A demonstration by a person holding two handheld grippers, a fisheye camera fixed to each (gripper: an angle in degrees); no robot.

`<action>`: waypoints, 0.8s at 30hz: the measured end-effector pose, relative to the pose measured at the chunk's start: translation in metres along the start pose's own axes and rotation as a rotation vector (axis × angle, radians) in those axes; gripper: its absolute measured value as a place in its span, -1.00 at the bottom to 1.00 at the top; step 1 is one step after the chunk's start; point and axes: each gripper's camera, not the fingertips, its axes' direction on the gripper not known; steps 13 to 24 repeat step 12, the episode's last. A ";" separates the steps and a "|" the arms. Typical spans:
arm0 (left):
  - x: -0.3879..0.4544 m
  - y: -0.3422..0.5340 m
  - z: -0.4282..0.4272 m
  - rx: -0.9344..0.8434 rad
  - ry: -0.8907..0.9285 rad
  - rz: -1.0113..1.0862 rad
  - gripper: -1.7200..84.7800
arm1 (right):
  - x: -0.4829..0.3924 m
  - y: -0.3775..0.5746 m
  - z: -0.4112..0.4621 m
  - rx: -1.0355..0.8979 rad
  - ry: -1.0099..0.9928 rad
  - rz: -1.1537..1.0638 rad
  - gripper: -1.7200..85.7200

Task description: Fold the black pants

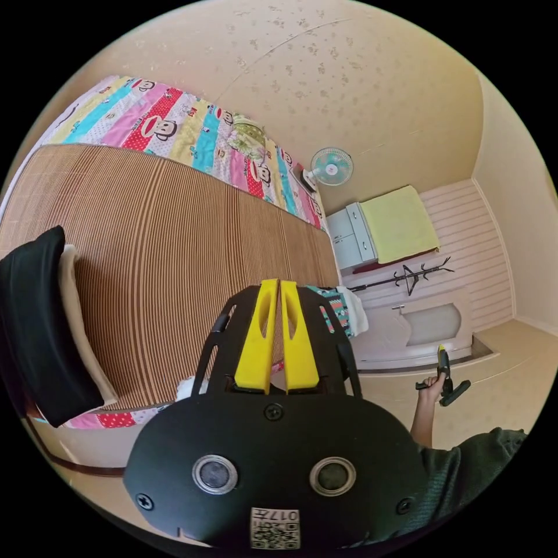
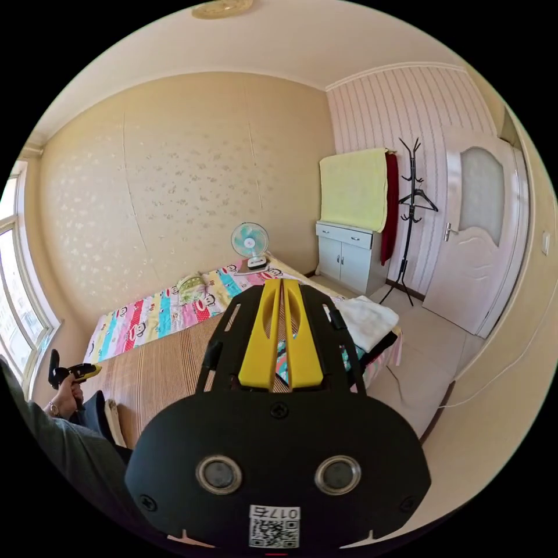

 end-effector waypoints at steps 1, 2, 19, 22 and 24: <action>0.011 0.001 0.012 -0.004 -0.005 0.028 -0.98 | 0.013 0.000 0.004 -0.043 0.025 0.014 -0.95; 0.020 0.004 0.023 -0.003 -0.009 0.049 -0.98 | 0.019 -0.001 0.007 -0.060 0.030 0.024 -0.95; 0.067 0.051 0.152 -0.055 -0.029 0.024 -0.98 | 0.105 -0.049 0.118 -0.460 -0.128 -0.121 -0.94; 0.067 0.051 0.152 -0.055 -0.029 0.024 -0.98 | 0.105 -0.049 0.118 -0.460 -0.128 -0.121 -0.94; 0.067 0.051 0.152 -0.055 -0.029 0.024 -0.98 | 0.105 -0.049 0.118 -0.460 -0.128 -0.121 -0.94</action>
